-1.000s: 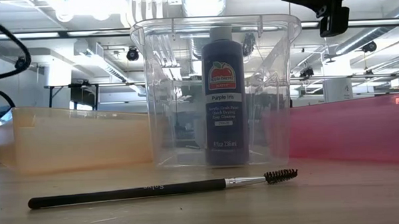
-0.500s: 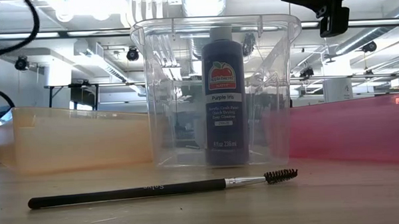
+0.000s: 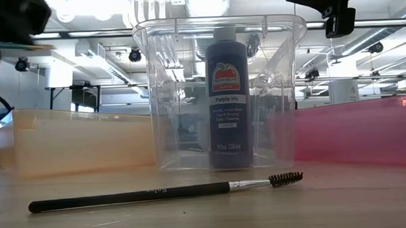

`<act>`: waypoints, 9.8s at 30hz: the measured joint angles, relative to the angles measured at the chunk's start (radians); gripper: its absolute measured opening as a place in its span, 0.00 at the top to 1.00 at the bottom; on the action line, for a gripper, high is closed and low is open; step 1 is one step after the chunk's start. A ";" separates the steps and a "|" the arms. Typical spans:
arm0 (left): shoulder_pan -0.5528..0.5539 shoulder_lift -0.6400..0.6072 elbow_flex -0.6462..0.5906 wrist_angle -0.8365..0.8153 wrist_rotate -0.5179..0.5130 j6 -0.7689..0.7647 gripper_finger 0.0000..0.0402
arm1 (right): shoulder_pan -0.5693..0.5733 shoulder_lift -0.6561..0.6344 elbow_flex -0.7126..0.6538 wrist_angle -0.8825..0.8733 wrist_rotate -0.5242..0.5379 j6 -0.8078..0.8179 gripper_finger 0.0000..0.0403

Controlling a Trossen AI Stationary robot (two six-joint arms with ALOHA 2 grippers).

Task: Pick & Place Paint Supplies
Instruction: Put the bottom blue paintbrush into the orange bin, then put the black eyeshadow brush into the orange bin

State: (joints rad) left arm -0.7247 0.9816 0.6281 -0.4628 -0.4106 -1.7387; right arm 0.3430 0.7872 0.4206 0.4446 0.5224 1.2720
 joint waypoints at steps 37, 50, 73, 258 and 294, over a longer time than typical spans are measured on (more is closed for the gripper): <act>0.372 0.092 -0.113 -0.012 -0.415 -0.444 1.00 | 0.015 0.000 0.000 -0.056 -0.060 0.006 0.41; 0.372 0.091 -0.113 0.001 -0.402 -0.416 0.76 | 0.015 0.000 0.000 -0.074 -0.053 0.008 0.41; 0.370 -0.050 -0.111 0.531 -0.326 0.457 0.74 | 0.271 0.092 0.187 -0.147 -0.294 -0.259 0.41; 0.356 0.146 0.220 0.744 -0.037 1.297 0.78 | -0.131 0.960 1.323 -0.496 -0.275 -1.081 0.97; 0.337 0.090 0.288 -0.340 0.007 1.160 0.97 | -0.051 0.757 1.327 -0.810 -0.286 -1.082 0.97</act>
State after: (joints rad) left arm -0.3875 1.0715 0.9159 -0.8024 -0.4036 -0.5790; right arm 0.2919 1.5445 1.7473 -0.3655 0.2367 0.1896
